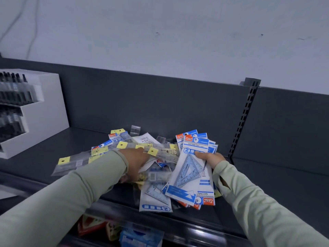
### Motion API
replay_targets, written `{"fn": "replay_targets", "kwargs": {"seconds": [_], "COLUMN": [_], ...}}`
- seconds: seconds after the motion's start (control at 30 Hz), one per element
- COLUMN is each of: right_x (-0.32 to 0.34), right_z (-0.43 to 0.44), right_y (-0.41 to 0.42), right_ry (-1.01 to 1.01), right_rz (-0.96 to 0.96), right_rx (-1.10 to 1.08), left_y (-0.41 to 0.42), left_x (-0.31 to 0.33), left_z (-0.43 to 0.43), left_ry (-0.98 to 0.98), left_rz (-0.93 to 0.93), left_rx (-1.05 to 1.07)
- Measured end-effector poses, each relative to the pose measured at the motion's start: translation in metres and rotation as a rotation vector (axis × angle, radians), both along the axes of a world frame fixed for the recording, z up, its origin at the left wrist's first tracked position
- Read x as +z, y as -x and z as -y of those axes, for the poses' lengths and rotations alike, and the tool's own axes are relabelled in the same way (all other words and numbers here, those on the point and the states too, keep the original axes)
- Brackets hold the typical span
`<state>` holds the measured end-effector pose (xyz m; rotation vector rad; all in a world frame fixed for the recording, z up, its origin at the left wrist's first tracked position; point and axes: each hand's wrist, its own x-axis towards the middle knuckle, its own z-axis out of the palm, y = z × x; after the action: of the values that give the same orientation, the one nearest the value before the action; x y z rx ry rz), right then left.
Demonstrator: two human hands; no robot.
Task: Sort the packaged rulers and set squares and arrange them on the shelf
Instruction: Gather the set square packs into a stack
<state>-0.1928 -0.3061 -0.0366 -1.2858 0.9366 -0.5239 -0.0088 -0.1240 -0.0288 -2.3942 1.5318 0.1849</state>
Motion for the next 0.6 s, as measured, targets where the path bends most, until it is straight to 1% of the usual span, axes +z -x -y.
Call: {"fn": "replay_targets", "kwargs": {"seconds": [0.13,0.2,0.23,0.27,0.37,0.47,0.53,0.6], "right_x": [0.002,0.004,0.004,0.005,0.005,0.006,0.006,0.006], "right_z": [-0.009,-0.014,-0.015,-0.017,-0.019,-0.021,-0.019,-0.018], "right_y": [-0.006,-0.008,-0.009,-0.009,-0.011,-0.013,-0.015,-0.016], "right_ry": [-0.008,-0.012,-0.014,-0.021,-0.044,-0.068,-0.07,-0.084], "right_rz": [-0.003,0.001,0.008,0.018,0.049,0.079,0.081,0.109], "right_rx": [0.027,0.029,0.023,0.015,-0.02,-0.043,-0.058,-0.07], "left_y": [0.004,0.002,0.0,-0.003,-0.006,-0.004,0.0,0.005], "left_x": [0.004,0.008,0.01,0.013,0.025,0.038,0.047,0.053], "left_z": [-0.006,-0.009,-0.01,-0.011,-0.011,-0.006,-0.002,0.002], "left_ry": [0.119,0.184,0.236,0.306,0.6,0.86,1.037,1.154], "left_rz": [0.088,0.077,0.042,-0.019,-0.24,-0.339,-0.499,-0.708], "left_rx": [0.017,0.019,0.022,0.037,0.085,0.067,0.072,0.083]}}
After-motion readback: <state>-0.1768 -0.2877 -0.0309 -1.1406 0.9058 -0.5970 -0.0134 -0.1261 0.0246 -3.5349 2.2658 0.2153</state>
